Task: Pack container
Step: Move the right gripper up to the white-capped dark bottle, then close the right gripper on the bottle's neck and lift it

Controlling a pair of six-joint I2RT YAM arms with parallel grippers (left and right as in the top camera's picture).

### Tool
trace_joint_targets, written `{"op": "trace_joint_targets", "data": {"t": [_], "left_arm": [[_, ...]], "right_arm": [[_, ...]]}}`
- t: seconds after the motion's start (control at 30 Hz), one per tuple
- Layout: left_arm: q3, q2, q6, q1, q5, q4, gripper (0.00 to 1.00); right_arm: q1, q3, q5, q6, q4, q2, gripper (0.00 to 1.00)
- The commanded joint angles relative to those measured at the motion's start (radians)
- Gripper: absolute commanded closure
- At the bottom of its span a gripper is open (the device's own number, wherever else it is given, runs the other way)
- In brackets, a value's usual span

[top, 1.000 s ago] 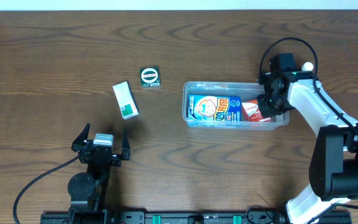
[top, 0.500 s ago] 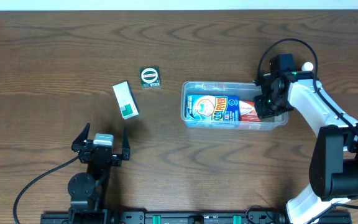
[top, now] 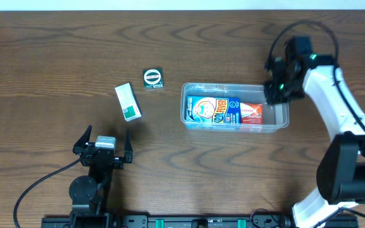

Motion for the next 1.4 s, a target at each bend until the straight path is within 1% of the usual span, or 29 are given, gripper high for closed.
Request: {"op": "trace_joint_targets", "data": {"t": [0.0, 0.1, 0.13, 0.23, 0.27, 0.3, 0.33, 0.37, 0.4, 0.5, 0.63, 0.7, 0.8, 1.17, 1.3, 1.37], "left_arm": [[-0.024, -0.007, 0.006, 0.003, 0.008, -0.022, 0.02], [-0.024, -0.006, 0.006, 0.003, 0.008, -0.022, 0.02], [-0.024, -0.006, 0.006, 0.003, 0.008, -0.022, 0.02], [-0.024, -0.006, 0.006, 0.003, 0.008, -0.023, 0.02], [-0.024, -0.006, 0.006, 0.003, 0.008, -0.023, 0.02], [-0.024, -0.006, 0.006, 0.003, 0.008, -0.022, 0.02], [-0.024, -0.006, 0.006, 0.003, 0.008, -0.023, 0.02], [-0.024, -0.006, 0.006, 0.003, 0.008, -0.023, 0.02], [-0.024, -0.006, 0.006, 0.003, 0.008, -0.022, 0.02], [-0.024, -0.006, 0.006, 0.003, 0.008, -0.023, 0.02], [-0.024, -0.006, 0.006, 0.003, 0.008, -0.022, 0.02], [-0.024, -0.006, 0.006, 0.003, 0.008, -0.023, 0.02], [-0.024, -0.006, 0.006, 0.003, 0.008, -0.023, 0.02], [-0.024, -0.006, 0.006, 0.003, 0.008, -0.023, 0.02], [-0.024, -0.006, 0.006, 0.003, 0.008, -0.023, 0.02], [-0.024, -0.006, 0.006, 0.003, 0.008, -0.022, 0.02]], "right_arm": [[-0.016, 0.16, -0.003, 0.011, -0.048, -0.073, 0.99], [-0.04, 0.27, 0.085, 0.066, -0.068, -0.105, 0.92], [-0.051, 0.291, 0.117, 0.079, -0.063, -0.114, 0.92], [-0.098, 0.327, 0.185, 0.08, -0.025, -0.133, 0.86], [-0.118, 0.327, 0.194, 0.08, -0.011, -0.137, 0.69], [-0.14, 0.327, 0.196, 0.079, -0.002, -0.137, 0.44], [-0.164, 0.327, 0.196, 0.069, 0.0, -0.137, 0.3], [-0.183, 0.325, 0.196, 0.056, 0.0, -0.134, 0.23], [-0.201, 0.324, 0.196, 0.037, -0.002, -0.132, 0.19], [-0.263, 0.323, 0.191, -0.016, 0.003, -0.119, 0.14], [-0.309, 0.323, 0.182, -0.019, 0.029, -0.089, 0.13], [-0.321, 0.323, 0.129, -0.036, 0.039, -0.067, 0.13], [-0.326, 0.323, 0.047, -0.083, 0.058, -0.022, 0.14], [-0.323, 0.323, 0.029, -0.089, 0.115, 0.177, 0.21], [-0.322, 0.323, 0.013, -0.089, 0.116, 0.233, 0.26], [-0.32, 0.323, 0.004, -0.089, 0.116, 0.252, 0.27]]}}
